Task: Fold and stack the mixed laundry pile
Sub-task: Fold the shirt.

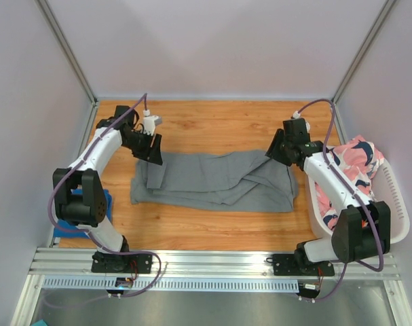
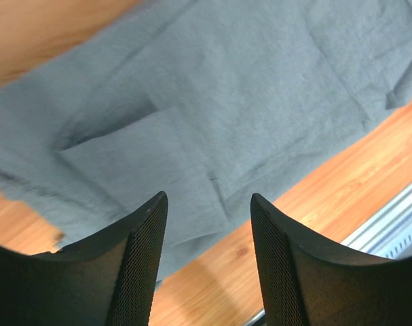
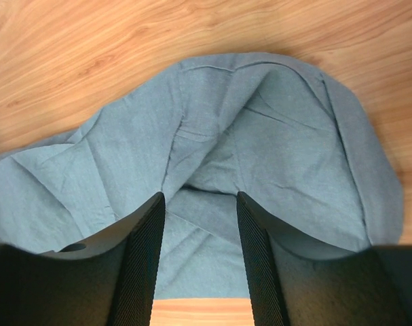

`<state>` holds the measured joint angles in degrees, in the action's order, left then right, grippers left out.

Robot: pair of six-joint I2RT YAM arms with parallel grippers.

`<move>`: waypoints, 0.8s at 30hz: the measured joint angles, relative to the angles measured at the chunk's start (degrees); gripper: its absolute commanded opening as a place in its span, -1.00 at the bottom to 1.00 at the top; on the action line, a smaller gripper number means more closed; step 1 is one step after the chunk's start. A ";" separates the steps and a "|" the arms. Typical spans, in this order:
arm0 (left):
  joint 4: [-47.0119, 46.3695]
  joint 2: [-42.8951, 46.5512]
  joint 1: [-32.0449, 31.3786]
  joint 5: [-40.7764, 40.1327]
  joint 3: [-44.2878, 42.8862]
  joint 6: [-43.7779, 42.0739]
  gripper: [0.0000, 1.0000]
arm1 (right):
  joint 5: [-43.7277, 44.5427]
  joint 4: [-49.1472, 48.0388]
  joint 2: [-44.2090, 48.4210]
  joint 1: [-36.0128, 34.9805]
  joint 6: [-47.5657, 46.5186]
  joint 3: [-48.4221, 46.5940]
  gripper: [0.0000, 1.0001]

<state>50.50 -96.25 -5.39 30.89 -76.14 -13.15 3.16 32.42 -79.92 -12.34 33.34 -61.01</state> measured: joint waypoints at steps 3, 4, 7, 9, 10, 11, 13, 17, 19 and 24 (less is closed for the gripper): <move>-0.44 1.09 2.69 -1.57 -1.16 0.33 0.29 | 1.57 3.28 0.55 -0.02 -0.28 -1.38 -0.03; -0.81 1.42 3.76 -2.54 -1.31 0.48 0.30 | 2.19 4.44 0.94 0.00 -0.28 -1.51 -0.03; -1.75 1.42 6.23 -7.54 -1.75 0.52 0.31 | 3.72 8.83 2.27 0.00 -0.17 -1.51 -0.08; -2.45 0.37 6.78 -10.78 -2.23 0.68 0.33 | 4.48 11.08 3.06 -0.11 0.07 -1.38 -0.12; -2.71 -0.42 6.78 -11.74 -2.62 0.85 0.33 | 4.90 11.96 3.52 -0.31 0.26 -1.05 -0.12; -3.13 -1.92 6.67 -12.76 -3.39 1.03 0.37 | 5.22 12.81 3.96 -0.46 0.44 -0.55 -0.14; -3.58 -5.31 6.60 -13.97 -5.18 1.33 0.39 | 6.05 14.53 4.48 -1.18 0.96 0.85 -0.14; -4.87 -13.11 6.49 -16.17 -9.81 1.66 0.40 | 6.54 16.72 4.61 -2.23 1.66 4.76 -0.07; -5.53 -15.76 6.49 -16.46 -10.73 1.70 0.40 | 6.58 16.79 4.31 -2.25 1.86 7.32 -0.07; -5.88 -18.84 6.43 -15.74 -10.73 1.70 0.22 | 6.32 15.50 -1.81 -2.21 2.38 10.64 -0.40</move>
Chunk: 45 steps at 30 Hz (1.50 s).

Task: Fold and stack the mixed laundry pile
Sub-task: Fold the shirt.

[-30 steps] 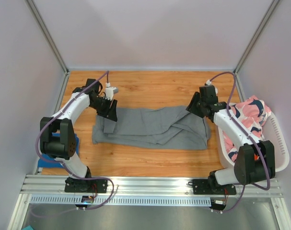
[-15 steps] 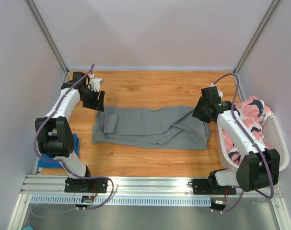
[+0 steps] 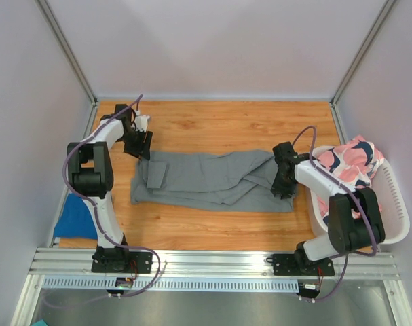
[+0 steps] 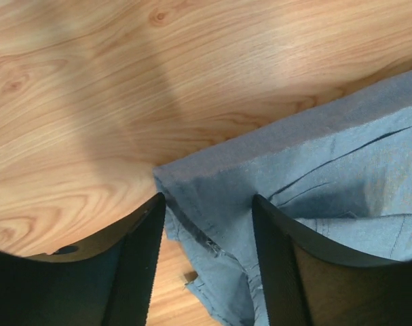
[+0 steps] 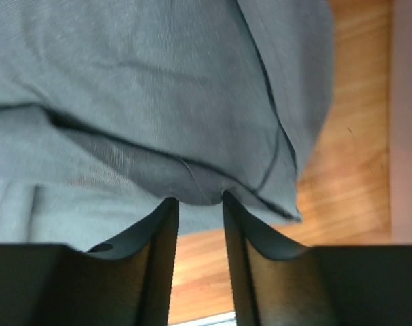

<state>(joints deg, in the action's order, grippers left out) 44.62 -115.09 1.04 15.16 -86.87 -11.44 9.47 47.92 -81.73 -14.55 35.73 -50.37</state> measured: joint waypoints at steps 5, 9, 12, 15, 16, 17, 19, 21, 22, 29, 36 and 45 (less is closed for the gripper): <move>-1.70 -0.07 -0.22 1.51 2.78 -0.17 -0.78 | 0.00 -2.51 -9.75 0.42 -0.35 -2.62 -0.83; -2.78 1.97 -0.22 2.56 8.20 -1.53 -1.00 | -0.02 -2.47 -18.62 1.77 -1.36 -12.22 -0.96; -2.25 6.54 -0.15 2.89 14.12 -2.99 -1.00 | -0.81 -2.54 -26.62 2.93 -2.03 -23.06 -0.97; 0.31 11.04 -0.24 4.24 20.22 -6.10 -0.99 | -2.01 -1.14 -36.41 3.69 -2.73 -36.81 -0.95; 1.97 12.35 -0.26 4.96 21.66 -7.61 -0.95 | -2.54 0.07 -40.24 3.85 -2.82 -42.56 -0.89; 3.37 13.40 -0.44 5.62 22.64 -8.96 -0.87 | -2.97 0.87 -44.09 3.89 -3.04 -48.85 -0.83; 7.41 15.61 -1.46 6.91 24.20 -12.87 -0.54 | -3.89 2.69 -50.86 3.91 -3.26 -60.33 -0.60; 10.78 18.29 -4.59 8.07 26.08 -17.20 -0.21 | -5.09 4.35 -57.72 3.85 -3.80 -71.89 -0.42; 12.37 19.78 -6.62 8.87 27.17 -19.34 -0.12 | -5.68 5.55 -60.17 3.85 -4.11 -76.50 -0.28; 25.07 31.50 -14.91 15.76 29.62 -27.41 0.05 | -7.43 3.17 -56.85 3.80 -6.01 -76.76 0.04; 26.23 30.29 -8.57 17.44 20.33 -26.51 0.05 | -6.69 -1.25 -40.28 3.80 -6.97 -65.29 0.04; 13.97 13.27 -7.32 10.88 19.19 -17.11 0.04 | -7.08 -6.23 -30.84 3.80 -0.09 -40.87 0.03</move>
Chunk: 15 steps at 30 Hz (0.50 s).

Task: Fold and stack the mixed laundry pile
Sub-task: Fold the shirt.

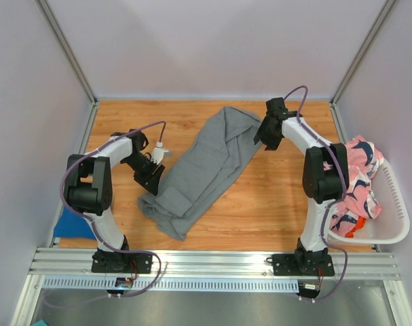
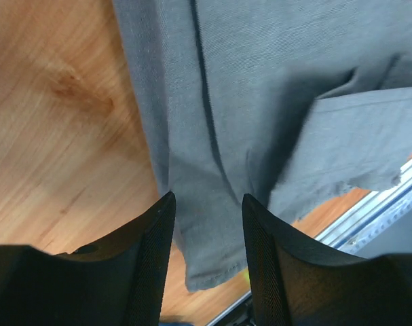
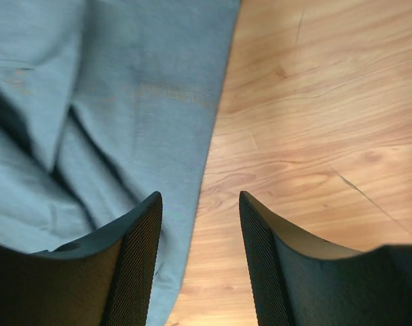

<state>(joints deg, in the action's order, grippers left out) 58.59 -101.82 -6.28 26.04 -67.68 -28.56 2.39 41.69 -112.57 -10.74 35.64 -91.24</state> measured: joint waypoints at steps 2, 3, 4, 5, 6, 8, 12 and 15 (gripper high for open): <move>-1.62 -1.46 0.00 -0.85 1.18 0.20 0.01 | -1.22 -0.20 -3.50 0.00 1.18 0.33 -0.03; -1.92 -1.49 -0.09 -1.14 2.08 0.17 -0.08 | -1.86 -0.35 -5.53 0.00 1.73 0.33 -0.09; -2.10 -1.33 -0.24 -1.18 2.82 0.17 -0.17 | -2.43 -0.48 -7.34 0.00 2.21 0.28 -0.28; -2.43 -1.01 -0.57 -1.29 3.96 0.17 -0.27 | -2.91 -0.24 -9.11 0.00 2.51 0.04 -0.41; -2.62 -0.68 -1.18 -1.22 5.18 0.07 -0.39 | -3.26 0.00 -9.44 0.11 3.13 -1.20 -0.52; -2.95 0.15 -2.84 -0.87 7.32 -0.22 -0.44 | -4.59 -0.50 -11.21 0.39 4.02 -3.61 -0.83; -2.71 2.62 -9.64 1.18 11.39 -1.90 -0.43 | -8.28 1.62 -18.47 0.44 5.53 -13.57 -0.99; -2.05 3.23 -15.98 3.41 12.68 -3.72 -0.26 | -10.43 3.89 -25.88 0.44 6.14 -25.88 -0.99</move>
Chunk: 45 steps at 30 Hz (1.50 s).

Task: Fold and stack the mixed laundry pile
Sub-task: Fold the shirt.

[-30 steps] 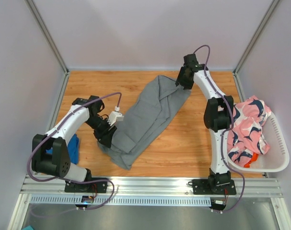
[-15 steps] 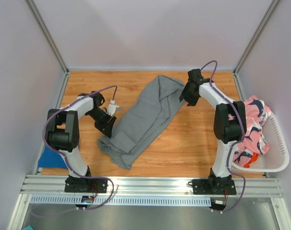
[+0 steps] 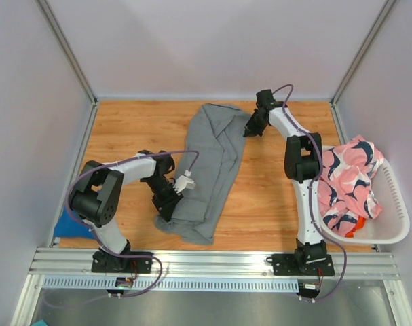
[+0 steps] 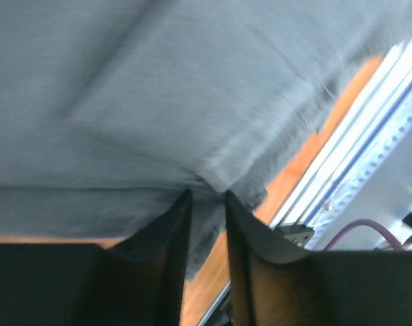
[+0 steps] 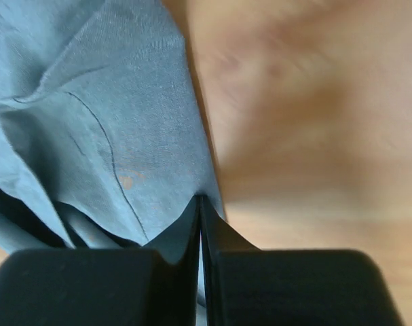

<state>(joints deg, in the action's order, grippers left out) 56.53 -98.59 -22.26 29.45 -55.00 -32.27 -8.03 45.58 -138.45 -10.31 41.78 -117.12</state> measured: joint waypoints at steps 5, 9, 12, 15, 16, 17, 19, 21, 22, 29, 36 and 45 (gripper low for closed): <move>0.22 -0.02 -8.39 3.50 -0.15 -0.79 -0.03 | -3.26 1.22 -10.08 0.00 1.92 -16.68 -0.78; 1.92 -0.13 -11.87 6.10 -3.13 -0.83 0.02 | -3.85 0.90 -10.86 0.26 3.52 -18.18 -0.17; 4.37 0.42 -11.82 6.71 -4.83 -1.75 0.04 | -4.24 -0.85 -7.30 0.85 2.91 -12.81 -0.01; 8.37 3.21 -11.63 6.56 -4.90 -3.45 0.05 | -3.78 0.39 -3.56 1.90 0.31 -9.33 0.04; 10.56 4.72 -11.63 6.25 -5.31 -4.31 0.05 | -3.61 0.81 -2.08 2.08 -0.92 -8.74 0.09; 12.37 5.92 -11.63 6.01 -5.92 -4.94 0.05 | -3.48 1.20 -0.66 2.27 -1.79 -8.15 0.11; 15.54 8.85 -11.63 4.83 -7.89 -6.97 0.05 | -3.15 1.22 4.87 2.58 -4.42 -4.94 0.15; 17.31 11.26 -11.63 3.30 -10.21 -8.85 0.05 | -2.84 0.63 12.79 2.36 -7.04 0.81 0.15; 17.62 12.55 -11.63 2.43 -11.06 -9.77 0.06 | -2.67 0.76 18.12 2.01 -8.46 4.37 0.15; 11.32 34.07 -11.61 -7.69 2.03 -21.97 0.33 | -1.95 -4.68 56.78 -8.94 -18.12 38.73 0.13; -4.44 68.17 -11.85 -3.93 28.48 -50.18 0.71 | -1.16 -9.07 75.73 -35.19 -24.87 67.60 0.09; -17.42 56.11 -11.87 -4.79 35.04 -64.70 0.58 | -1.57 -13.92 74.93 -37.77 -3.96 79.76 0.12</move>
<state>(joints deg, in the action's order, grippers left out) 39.11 -42.48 -34.13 24.67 -19.97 -96.97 -9.61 31.66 -63.53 -48.07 37.82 -37.36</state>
